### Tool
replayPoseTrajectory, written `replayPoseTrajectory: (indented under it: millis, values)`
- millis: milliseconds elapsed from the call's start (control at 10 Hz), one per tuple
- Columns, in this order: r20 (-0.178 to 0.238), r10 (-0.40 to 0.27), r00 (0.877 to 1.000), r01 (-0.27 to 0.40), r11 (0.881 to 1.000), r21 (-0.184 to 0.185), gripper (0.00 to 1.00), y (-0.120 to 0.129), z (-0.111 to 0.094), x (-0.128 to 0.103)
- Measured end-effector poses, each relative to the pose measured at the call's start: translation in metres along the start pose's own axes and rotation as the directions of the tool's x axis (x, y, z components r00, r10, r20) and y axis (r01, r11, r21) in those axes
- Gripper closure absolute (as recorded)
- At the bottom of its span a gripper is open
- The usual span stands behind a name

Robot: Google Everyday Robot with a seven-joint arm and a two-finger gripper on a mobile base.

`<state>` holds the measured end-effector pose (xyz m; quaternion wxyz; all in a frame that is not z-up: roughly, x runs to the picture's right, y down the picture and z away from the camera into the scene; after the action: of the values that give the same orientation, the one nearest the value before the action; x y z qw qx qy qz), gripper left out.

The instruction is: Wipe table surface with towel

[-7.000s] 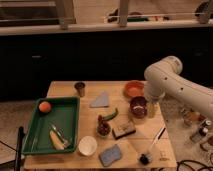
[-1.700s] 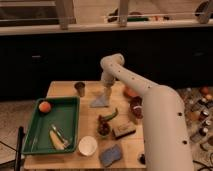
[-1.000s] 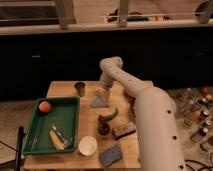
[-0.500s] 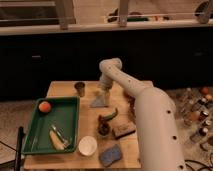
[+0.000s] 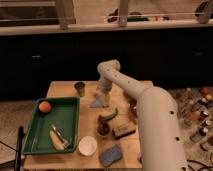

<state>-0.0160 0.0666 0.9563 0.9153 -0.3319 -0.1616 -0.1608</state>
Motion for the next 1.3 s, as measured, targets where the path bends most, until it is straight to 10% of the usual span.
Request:
replayPoseTrajectory:
  millis: [600,1300]
  values:
    - [-0.003,-0.001,1.000,0.001,1.000,-0.011,0.21,0.024,0.005,0.005]
    - [0.019,-0.025,1.000,0.025,1.000,-0.003,0.91,0.023,0.006,0.005]
